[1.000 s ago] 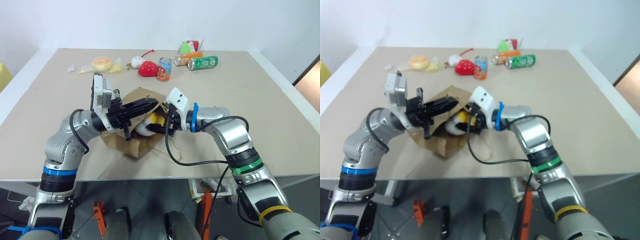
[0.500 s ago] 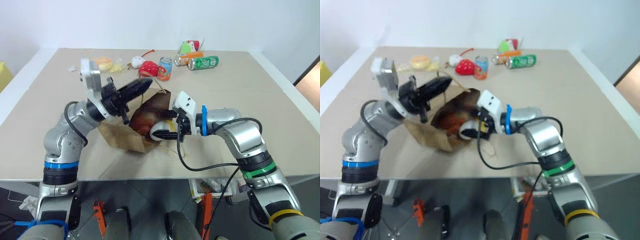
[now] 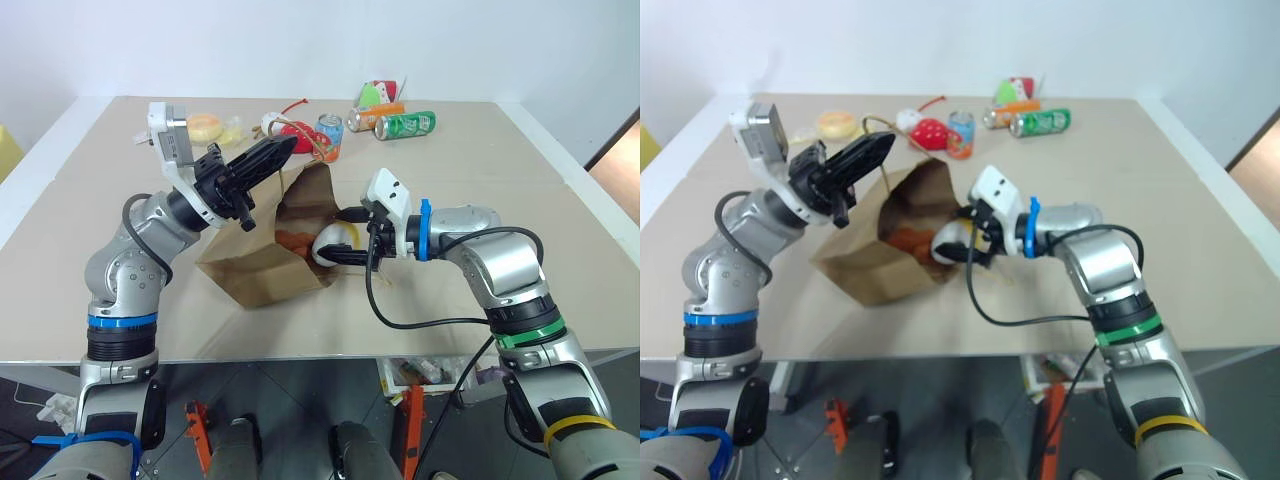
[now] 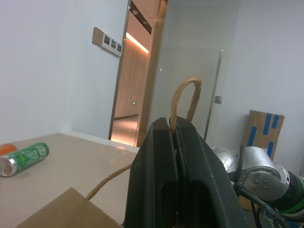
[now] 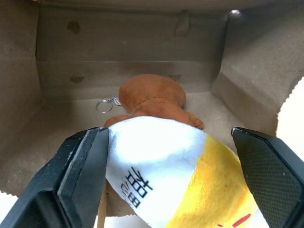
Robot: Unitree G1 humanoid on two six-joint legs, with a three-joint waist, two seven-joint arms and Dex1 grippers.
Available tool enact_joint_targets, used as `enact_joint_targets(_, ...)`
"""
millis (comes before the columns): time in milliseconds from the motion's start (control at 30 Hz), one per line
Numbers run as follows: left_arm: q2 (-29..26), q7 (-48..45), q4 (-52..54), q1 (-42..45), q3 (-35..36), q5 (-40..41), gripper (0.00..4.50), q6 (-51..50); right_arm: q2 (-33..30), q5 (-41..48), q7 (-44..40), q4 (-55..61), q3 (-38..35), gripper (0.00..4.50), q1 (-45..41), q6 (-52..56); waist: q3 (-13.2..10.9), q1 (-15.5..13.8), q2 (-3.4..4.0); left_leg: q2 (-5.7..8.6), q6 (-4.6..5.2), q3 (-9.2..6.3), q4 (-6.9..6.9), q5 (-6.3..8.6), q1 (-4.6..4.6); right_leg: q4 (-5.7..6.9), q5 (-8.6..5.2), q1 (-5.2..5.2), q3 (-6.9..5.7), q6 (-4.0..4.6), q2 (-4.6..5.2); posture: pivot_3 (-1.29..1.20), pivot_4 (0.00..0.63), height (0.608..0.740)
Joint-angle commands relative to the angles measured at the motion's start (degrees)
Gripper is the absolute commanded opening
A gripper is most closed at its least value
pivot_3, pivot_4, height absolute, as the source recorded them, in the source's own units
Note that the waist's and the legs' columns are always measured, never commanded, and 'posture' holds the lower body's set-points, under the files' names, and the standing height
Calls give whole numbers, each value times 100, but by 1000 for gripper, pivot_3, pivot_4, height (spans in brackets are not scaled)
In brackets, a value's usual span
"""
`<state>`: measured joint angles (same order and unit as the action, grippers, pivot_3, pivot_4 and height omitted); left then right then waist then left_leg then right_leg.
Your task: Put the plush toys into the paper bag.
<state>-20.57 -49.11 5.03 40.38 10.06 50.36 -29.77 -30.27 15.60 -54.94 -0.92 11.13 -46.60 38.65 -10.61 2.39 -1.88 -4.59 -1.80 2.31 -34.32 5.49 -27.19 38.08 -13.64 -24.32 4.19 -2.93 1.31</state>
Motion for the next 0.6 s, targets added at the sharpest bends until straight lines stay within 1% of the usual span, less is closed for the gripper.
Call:
enact_joint_targets(33, 32, -34, 55, 88, 63, 21, 0, 109, -47, 106, 12, 86, -255, 4431, -177, -59, 0, 0, 0, 0, 0, 0, 0, 0, 0, 0, 0, 0, 0, 1, 0, 0, 150, 740)
enact_joint_targets(333, 59, -117, 57, 67, 25, -74, 0, 176, -151, 172, -102, 235, -213, 4431, -77, 30, 0, 1, 0, 0, 0, 0, 0, 0, 0, 0, 0, 0, 0, 0, 0, 0, 150, 740)
enact_joint_targets(467, 64, -157, 84, 49, -22, -126, 0, 203, -471, 280, -576, 645, 27, 4431, 203, 113, 0, 1, 0, 0, 0, 0, 1, 0, 0, 0, -1, 1, 0, -1, 0, 0, 150, 740)
enact_joint_targets(600, 82, -165, 111, 32, -29, -150, 0, 205, -643, 169, -700, 781, 202, 4431, 351, 103, 0, 0, 0, 1, 0, -1, 1, 0, -1, 0, -8, 1, 1, 5, 1, 0, 150, 740)
